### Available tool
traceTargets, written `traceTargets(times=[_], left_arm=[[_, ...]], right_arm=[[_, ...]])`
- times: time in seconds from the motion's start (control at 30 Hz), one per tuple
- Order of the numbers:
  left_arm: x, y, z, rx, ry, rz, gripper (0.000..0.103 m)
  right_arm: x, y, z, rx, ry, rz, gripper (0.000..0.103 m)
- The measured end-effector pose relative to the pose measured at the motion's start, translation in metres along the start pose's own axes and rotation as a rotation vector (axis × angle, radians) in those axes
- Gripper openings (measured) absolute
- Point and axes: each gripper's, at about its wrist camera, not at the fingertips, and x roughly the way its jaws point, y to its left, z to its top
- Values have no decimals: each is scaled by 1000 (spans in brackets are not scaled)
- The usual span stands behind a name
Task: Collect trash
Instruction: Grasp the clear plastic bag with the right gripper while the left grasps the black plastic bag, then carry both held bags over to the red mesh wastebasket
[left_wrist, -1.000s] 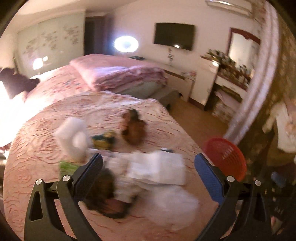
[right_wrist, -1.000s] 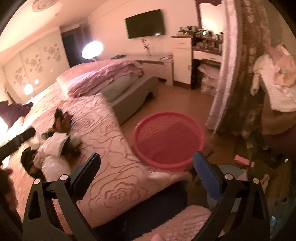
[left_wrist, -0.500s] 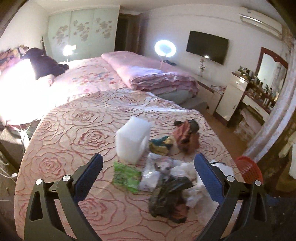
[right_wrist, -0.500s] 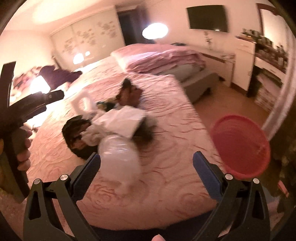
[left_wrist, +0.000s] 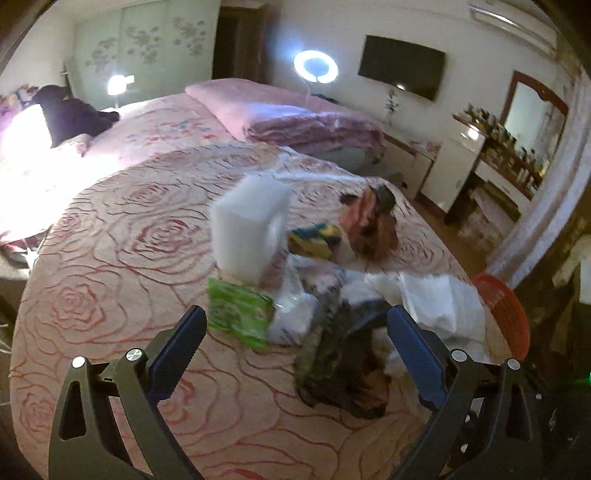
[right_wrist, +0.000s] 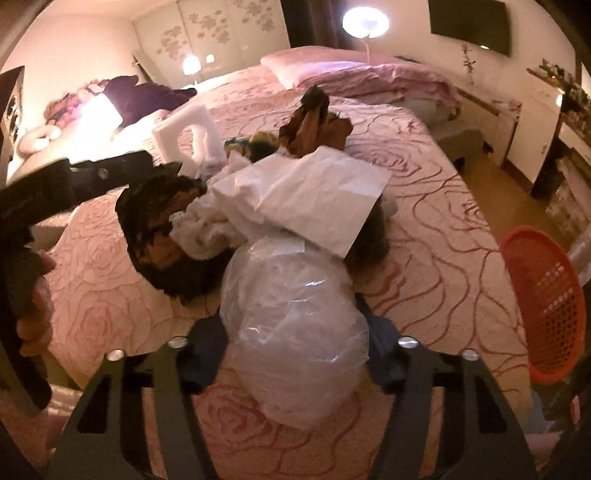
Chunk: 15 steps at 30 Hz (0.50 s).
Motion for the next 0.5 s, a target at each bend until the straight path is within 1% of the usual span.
traceTargets(times=[0.03, 0.07, 0.1, 0.13, 0.17, 0.2, 0.23, 0.27, 0.4, 0.5], left_arm=[[2, -3, -2, 10, 7, -5, 91], [5, -6, -5, 19, 17, -11, 85], [8, -8, -7, 24, 30, -16, 76], [12, -9, -10, 28, 47, -23, 71], [15, -10, -12, 28, 61, -29, 59], [18, -10, -14, 25, 78, -37, 50], [21, -9, -15, 21, 88, -46, 47], [22, -8, -16, 15, 93, -59, 40], [13, -10, -15, 25, 69, -64, 35], [2, -10, -12, 31, 42, -65, 34]], right_arm=[[-1, -1, 0, -5, -3, 0, 51], [-3, -1, -1, -6, -5, 2, 49], [-4, 0, -3, -4, -6, 7, 48], [-5, -1, -4, 1, -5, 12, 47], [-6, -2, -6, 7, -5, 18, 47], [-7, -2, -7, 9, -5, 21, 46], [-7, -3, -7, 12, -5, 24, 45], [-9, -3, -8, 16, -6, 28, 45], [-17, -3, -9, 21, -19, 41, 44], [-25, -1, -8, 19, -40, 53, 44]])
